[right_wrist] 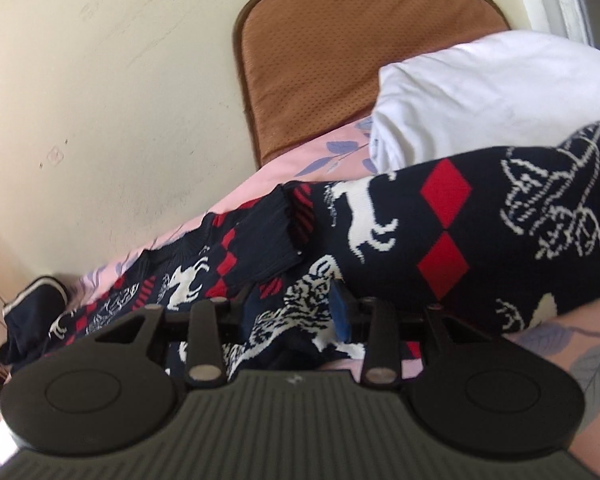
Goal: Fold small clothes
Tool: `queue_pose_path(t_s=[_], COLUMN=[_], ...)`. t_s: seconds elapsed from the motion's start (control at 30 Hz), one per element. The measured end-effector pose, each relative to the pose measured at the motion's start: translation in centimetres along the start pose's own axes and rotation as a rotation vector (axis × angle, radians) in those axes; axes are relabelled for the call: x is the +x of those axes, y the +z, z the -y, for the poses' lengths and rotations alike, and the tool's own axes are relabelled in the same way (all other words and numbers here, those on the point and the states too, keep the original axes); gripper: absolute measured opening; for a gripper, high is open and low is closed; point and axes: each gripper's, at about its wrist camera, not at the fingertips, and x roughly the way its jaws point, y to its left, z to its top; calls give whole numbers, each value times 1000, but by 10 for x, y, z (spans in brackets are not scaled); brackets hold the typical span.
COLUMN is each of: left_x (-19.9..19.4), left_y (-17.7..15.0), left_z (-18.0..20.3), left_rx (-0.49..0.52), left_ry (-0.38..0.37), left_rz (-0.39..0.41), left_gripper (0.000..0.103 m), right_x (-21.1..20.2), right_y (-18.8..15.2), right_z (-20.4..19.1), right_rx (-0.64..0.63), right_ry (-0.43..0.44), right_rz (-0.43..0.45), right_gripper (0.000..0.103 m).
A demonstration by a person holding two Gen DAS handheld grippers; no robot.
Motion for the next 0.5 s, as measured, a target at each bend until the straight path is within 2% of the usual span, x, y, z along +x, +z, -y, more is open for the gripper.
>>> queue_pose_path(t_s=[0.07, 0.17, 0.3, 0.37, 0.5], left_x=[12, 40, 75, 70, 68], left_y=[11, 17, -6, -13, -16], left_z=[13, 26, 32, 35, 36], left_rx=[-6, -36, 21, 90, 107], left_ry=[-58, -142, -104, -101, -108], left_rz=[1, -43, -120, -98, -96], left_gripper=[32, 32, 29, 32, 37], right_x=[0, -1, -3, -3, -3], right_y=[0, 1, 2, 2, 2], right_z=[0, 1, 5, 5, 4], right_rx=[7, 18, 42, 40, 36], right_ry=[2, -4, -6, -8, -12], right_rz=[3, 10, 19, 19, 20], right_gripper=[41, 41, 41, 41, 41])
